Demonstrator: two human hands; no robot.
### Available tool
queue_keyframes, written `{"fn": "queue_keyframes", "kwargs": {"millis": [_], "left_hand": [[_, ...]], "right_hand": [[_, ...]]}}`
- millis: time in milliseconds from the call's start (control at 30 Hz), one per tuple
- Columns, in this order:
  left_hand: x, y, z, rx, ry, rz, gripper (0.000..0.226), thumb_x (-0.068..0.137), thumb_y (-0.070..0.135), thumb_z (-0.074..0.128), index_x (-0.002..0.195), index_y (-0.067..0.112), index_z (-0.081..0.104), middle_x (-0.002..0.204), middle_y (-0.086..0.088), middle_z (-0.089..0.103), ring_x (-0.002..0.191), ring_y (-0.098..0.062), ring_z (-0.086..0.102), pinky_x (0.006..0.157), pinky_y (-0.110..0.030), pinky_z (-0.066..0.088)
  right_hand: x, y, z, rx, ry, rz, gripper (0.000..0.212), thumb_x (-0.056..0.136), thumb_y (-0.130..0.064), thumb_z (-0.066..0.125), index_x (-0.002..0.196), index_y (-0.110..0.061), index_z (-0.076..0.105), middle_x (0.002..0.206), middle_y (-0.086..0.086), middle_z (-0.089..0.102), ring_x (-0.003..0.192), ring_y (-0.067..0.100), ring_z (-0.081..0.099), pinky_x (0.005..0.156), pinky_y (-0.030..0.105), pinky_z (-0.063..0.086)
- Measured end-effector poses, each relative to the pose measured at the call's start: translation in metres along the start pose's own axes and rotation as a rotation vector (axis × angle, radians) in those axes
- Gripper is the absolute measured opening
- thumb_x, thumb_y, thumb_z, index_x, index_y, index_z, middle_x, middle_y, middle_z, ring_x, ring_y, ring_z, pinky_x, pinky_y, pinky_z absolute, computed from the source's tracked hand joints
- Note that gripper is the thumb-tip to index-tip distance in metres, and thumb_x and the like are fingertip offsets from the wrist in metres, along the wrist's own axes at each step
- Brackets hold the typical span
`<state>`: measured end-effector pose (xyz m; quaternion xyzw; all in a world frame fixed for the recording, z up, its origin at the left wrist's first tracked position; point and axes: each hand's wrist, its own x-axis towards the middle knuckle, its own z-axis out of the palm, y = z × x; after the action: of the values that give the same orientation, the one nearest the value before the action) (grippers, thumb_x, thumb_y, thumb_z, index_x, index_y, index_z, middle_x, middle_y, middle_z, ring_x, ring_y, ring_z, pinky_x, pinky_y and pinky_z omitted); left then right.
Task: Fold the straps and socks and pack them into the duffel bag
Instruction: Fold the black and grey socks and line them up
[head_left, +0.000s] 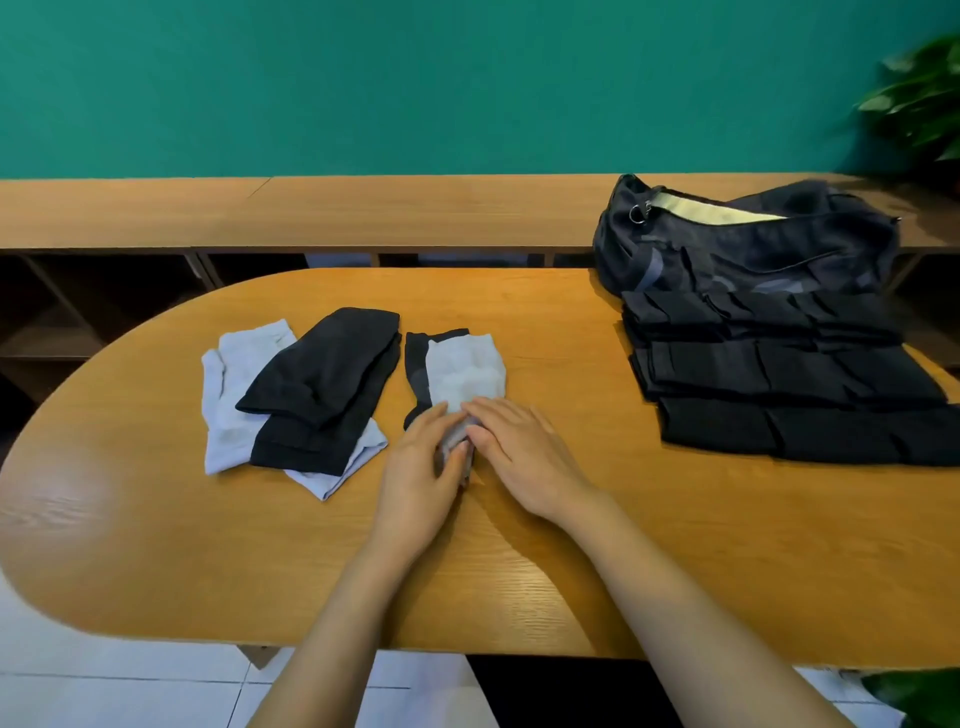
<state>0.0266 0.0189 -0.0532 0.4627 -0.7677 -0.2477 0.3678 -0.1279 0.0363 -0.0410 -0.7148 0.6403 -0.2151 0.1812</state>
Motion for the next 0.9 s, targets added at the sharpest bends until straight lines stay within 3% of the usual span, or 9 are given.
{"fn": "queue_keyframes", "kwargs": {"millis": [100,167,233,333,433,533,733,800,900], "left_hand": [[0.016,-0.011,-0.009,0.108,0.164,-0.147,0.032,0.097,0.023,0.055,0.128,0.016,0.058,0.131,0.002,0.057,0.126,-0.02,0.046,0.098,-0.025,0.034],[0.031,-0.019,-0.013,0.203,0.111,-0.283,0.04,0.097,0.026,0.057,0.135,0.017,0.051,0.127,-0.002,0.059,0.124,-0.027,0.044,0.099,-0.039,0.034],[0.044,-0.023,-0.011,0.219,0.016,-0.282,0.047,0.093,0.024,0.063,0.137,0.02,0.047,0.111,0.001,0.062,0.115,-0.023,0.051,0.098,-0.041,0.037],[0.056,-0.022,-0.003,0.118,0.023,-0.189,0.043,0.088,0.009,0.067,0.127,0.02,0.053,0.086,0.01,0.055,0.087,-0.014,0.058,0.081,-0.028,0.047],[0.063,-0.019,-0.004,0.037,0.122,-0.18,0.035,0.089,0.004,0.063,0.119,0.019,0.054,0.084,0.012,0.052,0.077,-0.006,0.054,0.066,-0.019,0.041],[0.062,-0.019,-0.016,-0.021,0.246,-0.176,0.028,0.092,0.004,0.06,0.115,0.019,0.058,0.096,0.009,0.059,0.082,-0.004,0.055,0.075,-0.027,0.047],[0.076,0.004,-0.055,-0.159,0.417,-0.076,0.031,0.096,0.002,0.049,0.118,0.018,0.062,0.11,0.012,0.064,0.104,0.004,0.057,0.089,-0.011,0.045],[0.086,0.019,-0.063,-0.195,0.405,-0.041,0.032,0.097,0.003,0.048,0.121,0.02,0.06,0.111,0.017,0.062,0.108,0.007,0.055,0.089,-0.01,0.043],[0.095,0.043,-0.065,-0.35,0.305,0.028,0.033,0.097,0.0,0.049,0.122,0.019,0.059,0.117,0.014,0.063,0.113,0.004,0.056,0.096,-0.02,0.046]], "right_hand": [[0.008,0.004,0.003,-0.004,-0.061,0.016,0.048,0.105,-0.045,0.021,0.148,-0.032,0.037,0.155,-0.012,0.033,0.145,0.006,0.019,0.121,0.041,0.001],[0.01,0.007,0.004,-0.045,-0.068,0.013,0.047,0.105,-0.044,0.02,0.147,-0.033,0.038,0.155,-0.013,0.033,0.144,0.005,0.02,0.121,0.04,-0.003],[0.012,0.009,0.004,-0.096,-0.067,0.007,0.047,0.105,-0.043,0.02,0.148,-0.033,0.038,0.155,-0.013,0.033,0.144,0.004,0.02,0.121,0.04,-0.006],[0.016,0.017,0.002,-0.212,-0.075,0.034,0.046,0.106,-0.041,0.021,0.149,-0.03,0.036,0.156,-0.012,0.031,0.146,0.006,0.017,0.12,0.042,-0.009],[0.025,0.028,-0.008,-0.305,-0.103,0.1,0.046,0.107,-0.038,0.02,0.148,-0.027,0.037,0.158,-0.009,0.028,0.148,0.014,0.014,0.119,0.043,-0.009],[0.038,0.037,-0.026,-0.355,-0.106,0.16,0.045,0.107,-0.036,0.019,0.14,-0.024,0.047,0.154,-0.003,0.036,0.148,0.02,0.015,0.118,0.045,-0.008],[0.072,0.036,-0.026,-0.235,-0.174,0.152,0.05,0.106,-0.042,0.013,0.148,-0.026,0.036,0.158,-0.006,0.029,0.149,0.015,0.011,0.117,0.044,-0.012],[0.076,0.028,-0.016,-0.112,-0.09,0.089,0.05,0.106,-0.04,0.016,0.147,-0.025,0.041,0.156,-0.005,0.034,0.147,0.015,0.019,0.119,0.04,-0.002],[0.067,0.004,-0.021,0.283,0.192,0.143,0.049,0.107,-0.037,0.023,0.117,-0.018,0.067,0.117,0.005,0.069,0.114,0.021,0.056,0.105,0.039,0.035]]}}
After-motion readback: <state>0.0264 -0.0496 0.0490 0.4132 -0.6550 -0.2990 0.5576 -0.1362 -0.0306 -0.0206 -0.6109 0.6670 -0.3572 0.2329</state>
